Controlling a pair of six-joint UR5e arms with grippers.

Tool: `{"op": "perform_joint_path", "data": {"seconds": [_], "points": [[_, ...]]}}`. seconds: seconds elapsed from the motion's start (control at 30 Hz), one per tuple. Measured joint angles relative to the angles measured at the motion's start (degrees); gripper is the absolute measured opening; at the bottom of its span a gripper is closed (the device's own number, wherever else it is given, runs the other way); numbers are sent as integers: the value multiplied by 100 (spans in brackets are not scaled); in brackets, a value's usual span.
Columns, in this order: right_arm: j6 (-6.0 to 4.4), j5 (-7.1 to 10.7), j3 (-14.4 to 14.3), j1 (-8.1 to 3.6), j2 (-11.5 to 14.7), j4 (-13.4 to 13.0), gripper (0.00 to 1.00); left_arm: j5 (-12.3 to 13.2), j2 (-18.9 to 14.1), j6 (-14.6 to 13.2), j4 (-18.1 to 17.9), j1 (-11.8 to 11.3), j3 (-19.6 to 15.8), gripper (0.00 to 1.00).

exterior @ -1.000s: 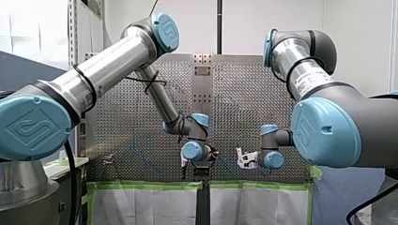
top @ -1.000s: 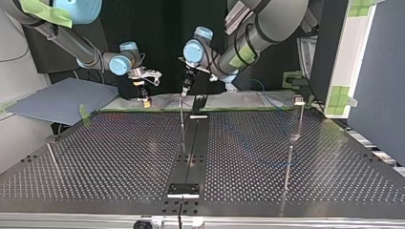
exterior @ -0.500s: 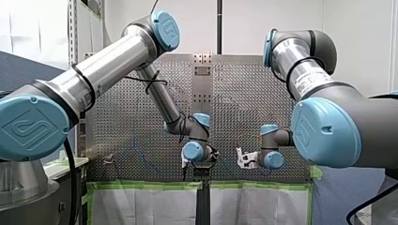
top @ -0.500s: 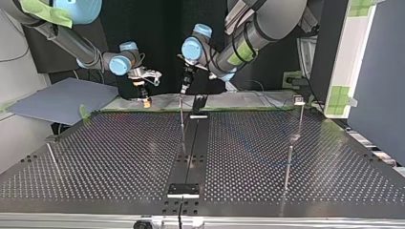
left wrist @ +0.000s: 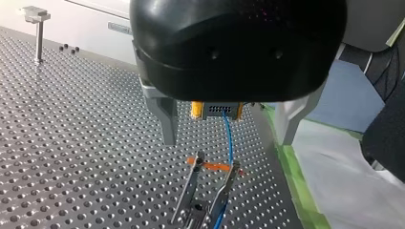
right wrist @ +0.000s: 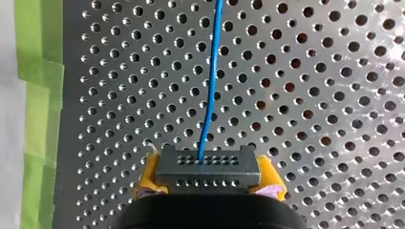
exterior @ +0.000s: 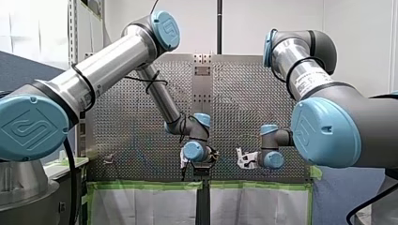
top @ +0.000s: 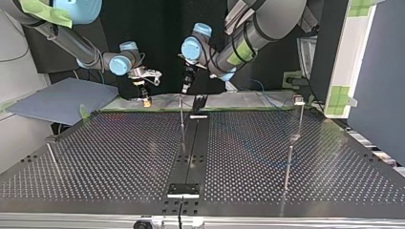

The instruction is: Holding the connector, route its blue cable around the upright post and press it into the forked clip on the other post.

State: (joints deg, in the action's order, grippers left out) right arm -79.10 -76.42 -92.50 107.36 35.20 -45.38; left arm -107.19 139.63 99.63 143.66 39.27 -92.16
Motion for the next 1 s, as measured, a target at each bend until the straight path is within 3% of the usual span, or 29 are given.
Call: {"op": "perform_joint_path", "data": {"seconds": [0.43, 0.63, 0.8, 1.0], "points": [[594, -120, -117, 36, 1, 601, 0, -579, -2, -111, 50, 222, -86, 100], [746, -94, -323, 50, 2, 598, 0, -841, -3, -118, 45, 219, -219, 100], [810, -34, -474, 65, 3, 506, 0, -890, -3, -116, 34, 201, -260, 100], [1043, 101, -510, 109, 18, 651, 0, -871, -3, -112, 32, 196, -263, 100]]}}
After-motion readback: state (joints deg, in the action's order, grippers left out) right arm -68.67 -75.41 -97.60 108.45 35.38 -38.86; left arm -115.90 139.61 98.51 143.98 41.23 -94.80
